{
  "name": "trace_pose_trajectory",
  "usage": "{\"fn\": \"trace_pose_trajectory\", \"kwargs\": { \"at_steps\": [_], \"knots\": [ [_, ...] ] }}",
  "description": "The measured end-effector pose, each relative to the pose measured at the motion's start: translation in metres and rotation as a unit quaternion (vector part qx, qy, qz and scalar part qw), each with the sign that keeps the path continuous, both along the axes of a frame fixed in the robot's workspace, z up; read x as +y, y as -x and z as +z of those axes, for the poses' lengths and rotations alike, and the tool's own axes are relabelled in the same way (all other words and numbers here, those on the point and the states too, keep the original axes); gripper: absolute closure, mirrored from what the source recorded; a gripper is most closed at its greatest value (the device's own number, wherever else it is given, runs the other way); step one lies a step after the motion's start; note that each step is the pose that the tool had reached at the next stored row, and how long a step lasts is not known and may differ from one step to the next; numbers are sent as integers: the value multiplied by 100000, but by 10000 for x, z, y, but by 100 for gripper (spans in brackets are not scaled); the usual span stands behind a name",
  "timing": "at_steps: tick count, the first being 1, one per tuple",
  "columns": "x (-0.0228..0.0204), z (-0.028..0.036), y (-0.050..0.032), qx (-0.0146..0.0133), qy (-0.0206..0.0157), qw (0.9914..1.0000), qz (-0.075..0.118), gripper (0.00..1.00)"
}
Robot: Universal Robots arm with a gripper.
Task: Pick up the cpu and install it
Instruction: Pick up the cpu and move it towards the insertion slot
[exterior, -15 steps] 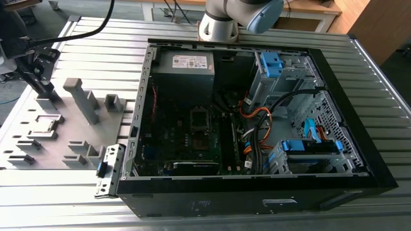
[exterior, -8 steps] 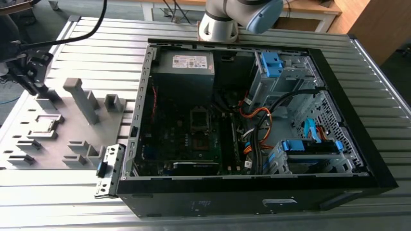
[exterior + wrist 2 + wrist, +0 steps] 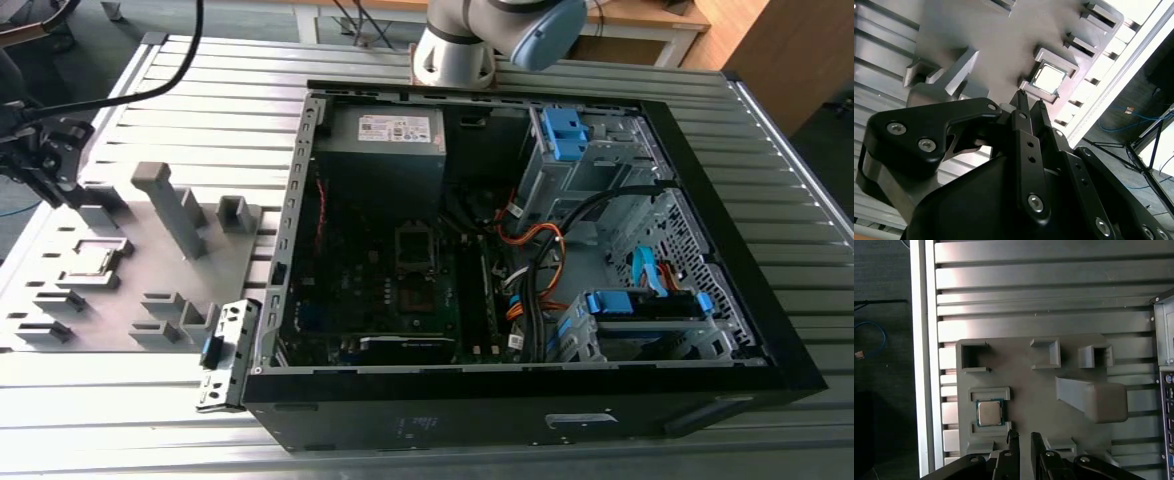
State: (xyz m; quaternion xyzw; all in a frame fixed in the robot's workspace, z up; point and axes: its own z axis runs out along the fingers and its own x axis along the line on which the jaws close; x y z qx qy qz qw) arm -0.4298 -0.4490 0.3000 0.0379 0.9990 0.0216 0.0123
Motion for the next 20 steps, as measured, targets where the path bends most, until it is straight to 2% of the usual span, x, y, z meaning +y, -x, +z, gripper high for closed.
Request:
{"fn": "trace_pose_trajectory", "kwargs": {
  "at_steps": [7,15,20],
  "knots": [
    [0,-127,114,-4,-4,100000,1,76],
    [0,-271,173,-1,0,100000,3,76],
    [0,-299,175,-12,-4,100000,3,76]
  ]
}}
